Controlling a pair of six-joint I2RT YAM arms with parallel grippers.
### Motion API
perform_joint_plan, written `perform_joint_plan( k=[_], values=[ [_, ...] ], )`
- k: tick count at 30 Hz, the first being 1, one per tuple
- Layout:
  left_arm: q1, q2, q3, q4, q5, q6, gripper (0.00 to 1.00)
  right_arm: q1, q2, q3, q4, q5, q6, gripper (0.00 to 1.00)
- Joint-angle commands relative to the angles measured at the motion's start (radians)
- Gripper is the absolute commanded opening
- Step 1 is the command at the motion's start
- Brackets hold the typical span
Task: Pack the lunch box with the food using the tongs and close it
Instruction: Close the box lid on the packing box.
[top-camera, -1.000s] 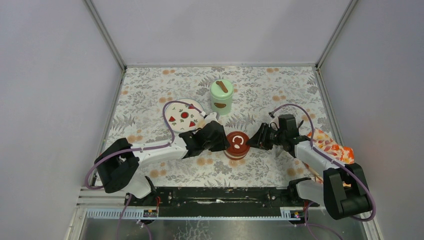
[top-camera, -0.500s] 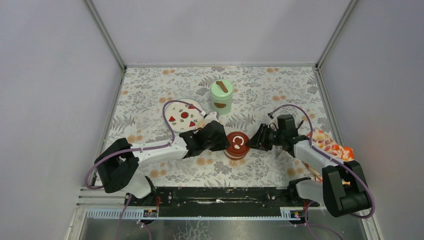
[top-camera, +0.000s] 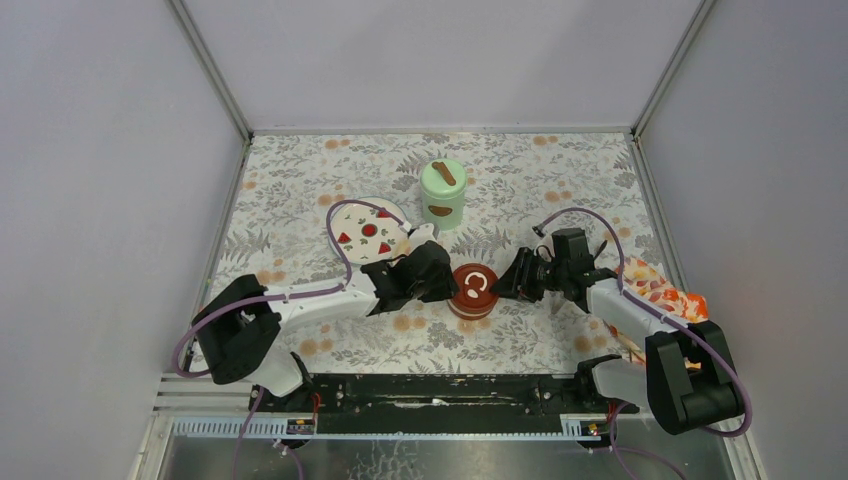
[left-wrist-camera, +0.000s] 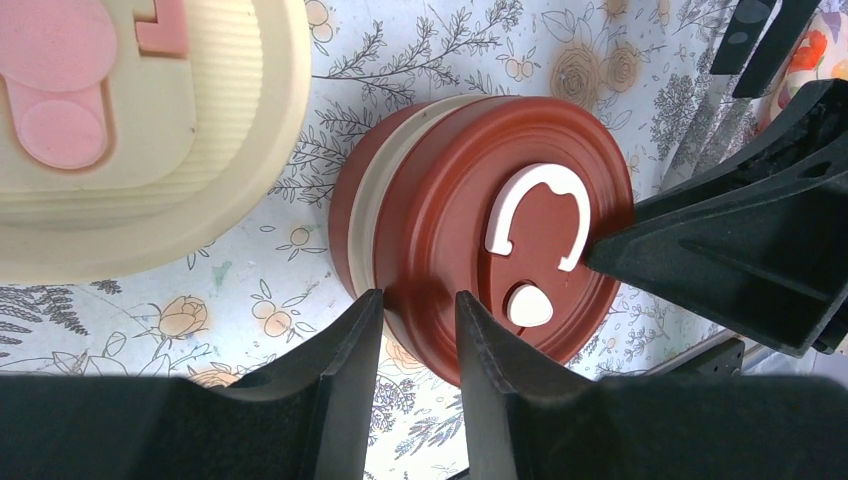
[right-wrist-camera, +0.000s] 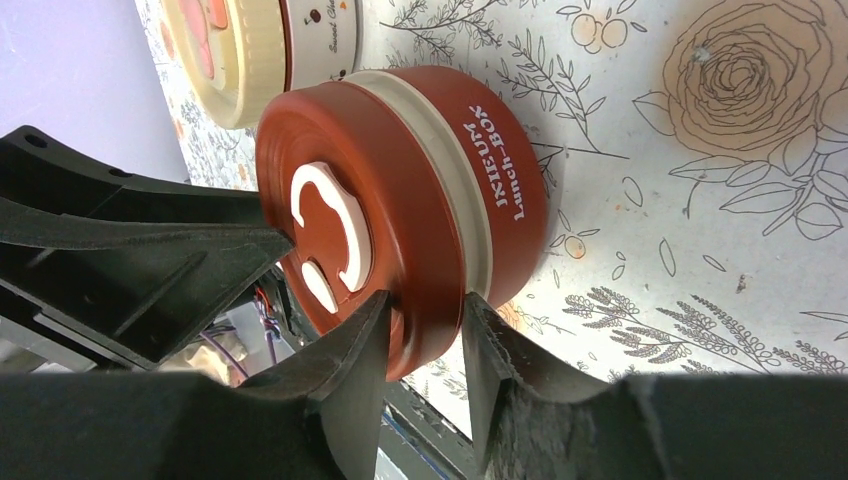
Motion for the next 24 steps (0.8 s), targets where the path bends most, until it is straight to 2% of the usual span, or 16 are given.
perform_joint_plan(
  k=[1,24],
  values=[
    [-0.008,0.011,0.026,0.007,-0.024,-0.015,0.39,0.02,-0.018,0.048,-0.012,-0.011,-0.009,0.4],
    [-0.007,0.019,0.033,-0.019,-0.041,-0.016,0.39,0.059,0.002,0.078,-0.026,0.014,-0.002,0.41]
  ],
)
